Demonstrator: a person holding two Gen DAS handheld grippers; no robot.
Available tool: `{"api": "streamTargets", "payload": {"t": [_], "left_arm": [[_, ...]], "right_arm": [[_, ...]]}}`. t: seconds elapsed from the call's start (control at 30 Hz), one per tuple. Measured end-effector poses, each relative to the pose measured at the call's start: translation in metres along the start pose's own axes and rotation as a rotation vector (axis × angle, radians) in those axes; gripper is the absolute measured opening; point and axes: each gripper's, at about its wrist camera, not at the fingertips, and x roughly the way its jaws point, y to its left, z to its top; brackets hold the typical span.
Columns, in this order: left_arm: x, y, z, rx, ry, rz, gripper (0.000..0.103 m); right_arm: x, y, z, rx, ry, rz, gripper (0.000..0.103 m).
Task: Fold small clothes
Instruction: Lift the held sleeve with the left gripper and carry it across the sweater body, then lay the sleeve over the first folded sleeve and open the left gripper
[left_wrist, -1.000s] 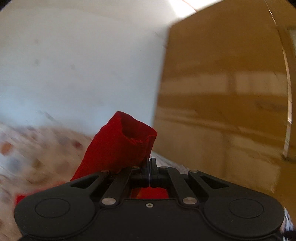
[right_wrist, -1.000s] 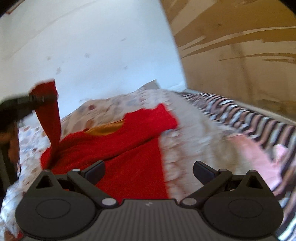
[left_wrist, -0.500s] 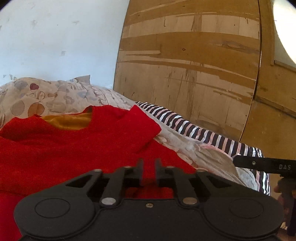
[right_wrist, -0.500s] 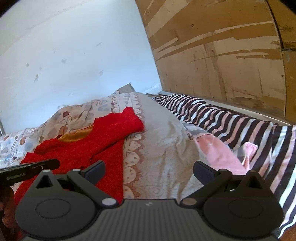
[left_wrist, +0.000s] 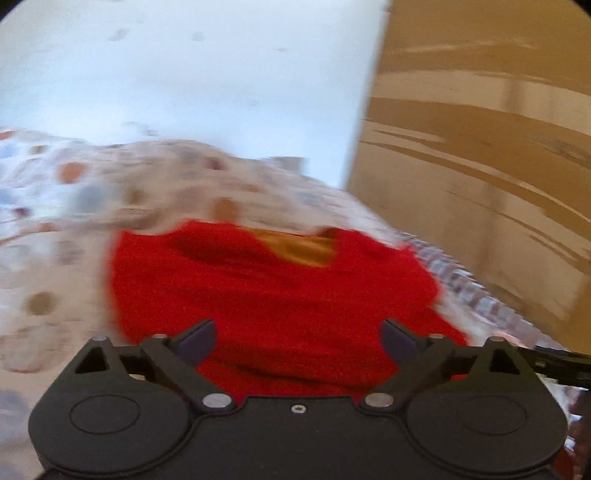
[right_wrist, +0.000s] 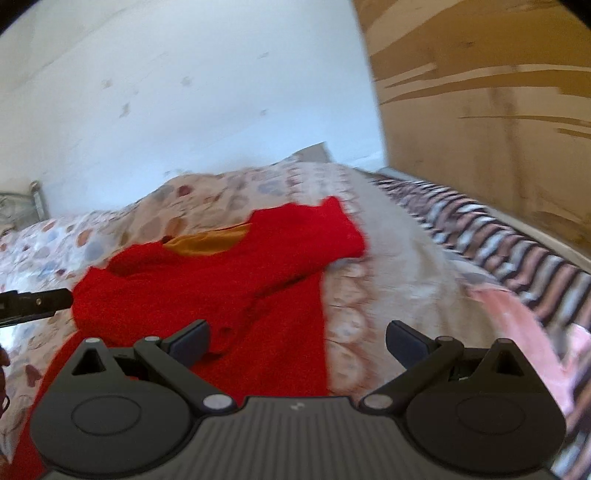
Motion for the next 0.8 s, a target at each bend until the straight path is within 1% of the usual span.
{"api": "streamTargets", "payload": {"t": [0.1,0.13,0.2,0.27,0.33,0.47,0.57,0.67,0.7,0.73,0.77,0.8], "left_arm": [[0.001,0.042,0.005,-0.041,-0.018,0.112,0.100],[0.003,0.055,0.009,-0.055,-0.022,0.136,0.100],[0.009,0.081,0.011,-0.079,-0.024,0.173,0.100],[0.017,0.104,0.013,-0.110,-0.018,0.187,0.100],[0.027,0.125,0.014,-0.153,-0.012,0.163,0.100],[0.047,0.155,0.013,-0.244,0.005,0.077,0.096],[0.063,0.163,0.012,-0.240,0.003,0.006,0.092],[0.081,0.165,0.014,-0.215,0.022,-0.048,0.085],[0.086,0.165,0.014,-0.210,0.035,-0.067,0.079],[0.090,0.164,0.014,-0.207,0.048,-0.091,0.068],[0.093,0.162,0.015,-0.205,0.063,-0.117,0.060],[0.096,0.160,0.015,-0.201,0.088,-0.127,0.050]], "right_arm": [[0.021,0.016,0.010,-0.040,0.036,0.039,0.103],[0.031,0.023,0.013,-0.063,0.047,0.044,0.103],[0.045,0.033,0.017,-0.083,0.052,0.056,0.103],[0.060,0.041,0.020,-0.094,0.052,0.085,0.103],[0.072,0.047,0.021,-0.108,0.054,0.096,0.103],[0.095,0.049,0.012,-0.126,0.091,0.054,0.103],[0.104,0.040,0.002,-0.088,0.120,0.059,0.103],[0.105,0.030,0.001,-0.037,0.128,0.091,0.103],[0.106,0.029,0.000,-0.029,0.129,0.096,0.103],[0.107,0.027,0.000,-0.023,0.131,0.102,0.103],[0.107,0.026,0.000,-0.018,0.132,0.105,0.103],[0.108,0.025,0.000,-0.015,0.134,0.108,0.103]]}}
